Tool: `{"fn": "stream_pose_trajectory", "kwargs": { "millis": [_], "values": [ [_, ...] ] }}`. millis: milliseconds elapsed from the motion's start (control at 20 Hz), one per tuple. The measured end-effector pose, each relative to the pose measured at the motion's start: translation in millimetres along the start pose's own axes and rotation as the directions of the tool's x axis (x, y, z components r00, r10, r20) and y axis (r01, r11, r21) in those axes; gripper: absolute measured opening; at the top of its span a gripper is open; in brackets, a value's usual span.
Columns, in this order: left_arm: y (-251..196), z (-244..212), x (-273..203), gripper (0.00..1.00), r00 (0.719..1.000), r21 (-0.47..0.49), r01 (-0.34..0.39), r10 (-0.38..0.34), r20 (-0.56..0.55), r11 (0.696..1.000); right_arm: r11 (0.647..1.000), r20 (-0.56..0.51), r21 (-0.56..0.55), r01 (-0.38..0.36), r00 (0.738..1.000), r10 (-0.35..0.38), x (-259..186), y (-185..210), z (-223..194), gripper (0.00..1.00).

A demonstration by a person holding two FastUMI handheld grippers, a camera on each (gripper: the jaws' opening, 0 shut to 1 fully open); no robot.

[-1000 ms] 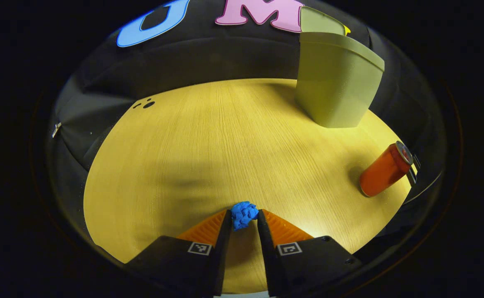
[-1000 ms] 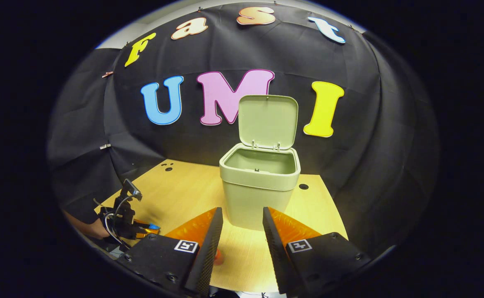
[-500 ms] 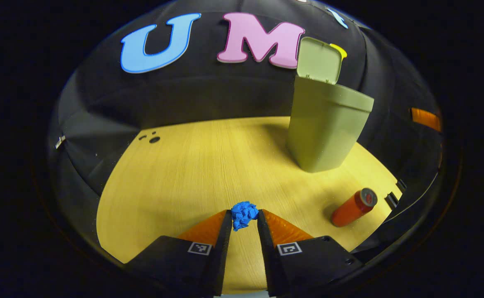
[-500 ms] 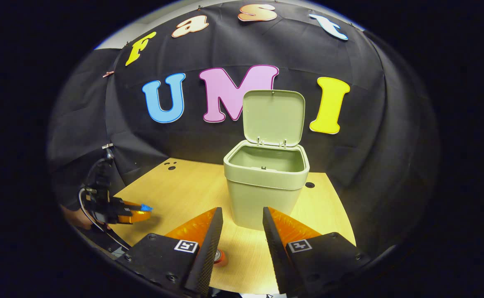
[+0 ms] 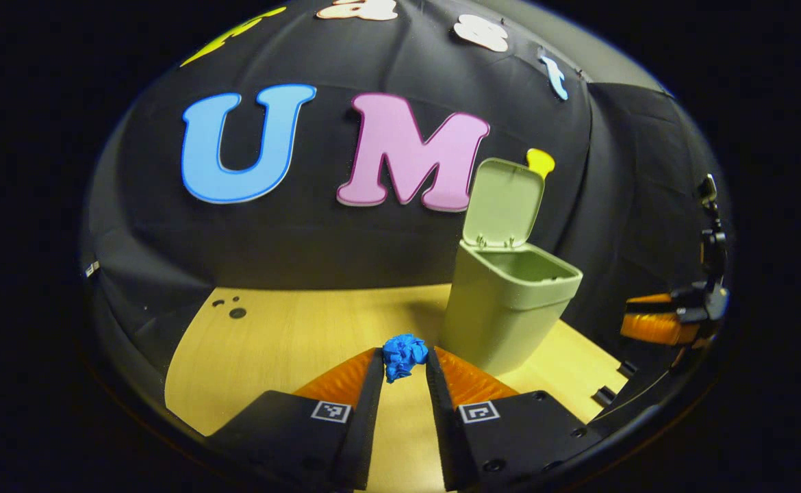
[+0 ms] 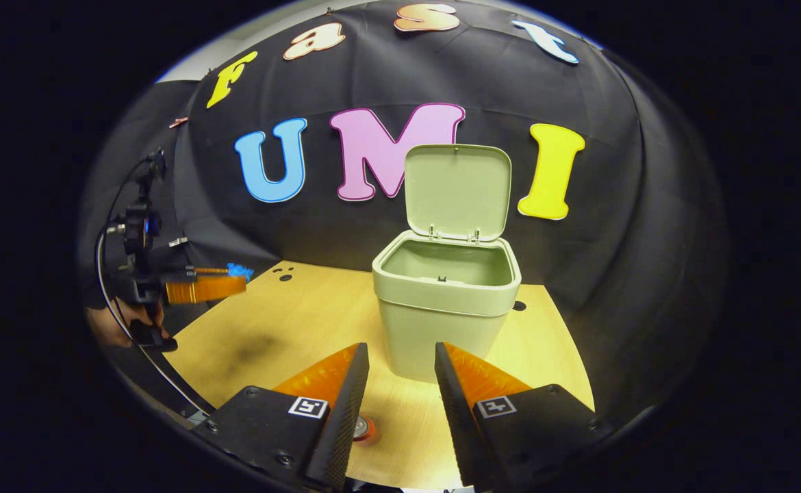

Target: Press the lid of the desktop garbage bin to open it, pick up the crumpled paper on the desktop and throw it into the bin, then pick up the pop can on the desktop and drop it into the bin, and finally close the garbage bin lid.

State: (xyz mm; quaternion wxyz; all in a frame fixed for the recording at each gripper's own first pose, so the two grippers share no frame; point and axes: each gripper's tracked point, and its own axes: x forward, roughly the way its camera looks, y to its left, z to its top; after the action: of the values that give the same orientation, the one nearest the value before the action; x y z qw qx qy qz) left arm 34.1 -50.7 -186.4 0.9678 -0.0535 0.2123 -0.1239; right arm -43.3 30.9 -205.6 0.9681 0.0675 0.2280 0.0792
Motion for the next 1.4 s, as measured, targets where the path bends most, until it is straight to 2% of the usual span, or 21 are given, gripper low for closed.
{"fn": "stream_pose_trajectory", "kwargs": {
  "millis": [150, 200, 250, 450, 650, 1000, 1250, 1350, 1400],
  "values": [
    [-15.4, 38.5, 16.0, 0.43, 0.996, 0.053, 0.048, -0.051, 0.073, 0.997, 1.0, -0.003, -0.005, 0.003, 1.0, -0.003, 2.1, 0.2, -0.4, 0.64],
    [-23.7, 48.1, 20.9, 0.39, 0.993, 0.067, 0.068, -0.074, 0.092, 0.995, 1.0, -0.003, -0.005, 0.005, 1.0, -0.005, 2.4, -0.2, 0.5, 0.64],
    [-33.2, 57.4, 26.7, 0.43, 0.989, 0.077, 0.095, -0.103, 0.107, 0.992, 1.0, -0.002, -0.003, 0.008, 1.0, -0.008, 2.5, -0.7, 0.9, 0.64],
    [-72.2, 80.5, 54.4, 0.43, 0.969, 0.1, 0.184, -0.197, 0.148, 0.978, 1.0, 0.002, 0.01, 0.029, 1.0, -0.029, -1.1, -5.1, 1.3, 0.64],
    [-101.7, 91.8, 79.0, 0.43, 0.949, 0.112, 0.253, -0.269, 0.164, 0.961, 0.998, -0.006, 0.028, 0.055, 0.998, -0.055, -8.3, -8.7, -5.0, 0.64],
    [-142.5, 85.8, 133.7, 0.43, 0.93, 0.14, 0.335, -0.351, 0.112, 0.932, 0.993, -0.007, 0.07, 0.094, 0.996, -0.094, -24.8, -17.9, -11.8, 0.64],
    [-166.4, 76.1, 165.2, 0.43, 0.923, 0.151, 0.365, -0.378, 0.071, 0.919, 0.974, 0.029, 0.217, 0.056, 0.998, -0.064, -35.9, -19.5, -8.1, 0.65],
    [-170.8, 69.3, 174.7, 0.42, 0.925, 0.157, 0.365, -0.377, 0.049, 0.918, 0.951, 0.028, 0.298, 0.084, 0.995, -0.096, -38.0, -33.5, -9.8, 0.72],
    [-171.7, 68.5, 177.5, 0.43, 0.927, 0.161, 0.363, -0.374, 0.043, 0.918, 0.94, 0.027, 0.326, 0.101, 0.993, -0.115, -40.2, -41.3, -11.8, 0.72]
  ]
}}
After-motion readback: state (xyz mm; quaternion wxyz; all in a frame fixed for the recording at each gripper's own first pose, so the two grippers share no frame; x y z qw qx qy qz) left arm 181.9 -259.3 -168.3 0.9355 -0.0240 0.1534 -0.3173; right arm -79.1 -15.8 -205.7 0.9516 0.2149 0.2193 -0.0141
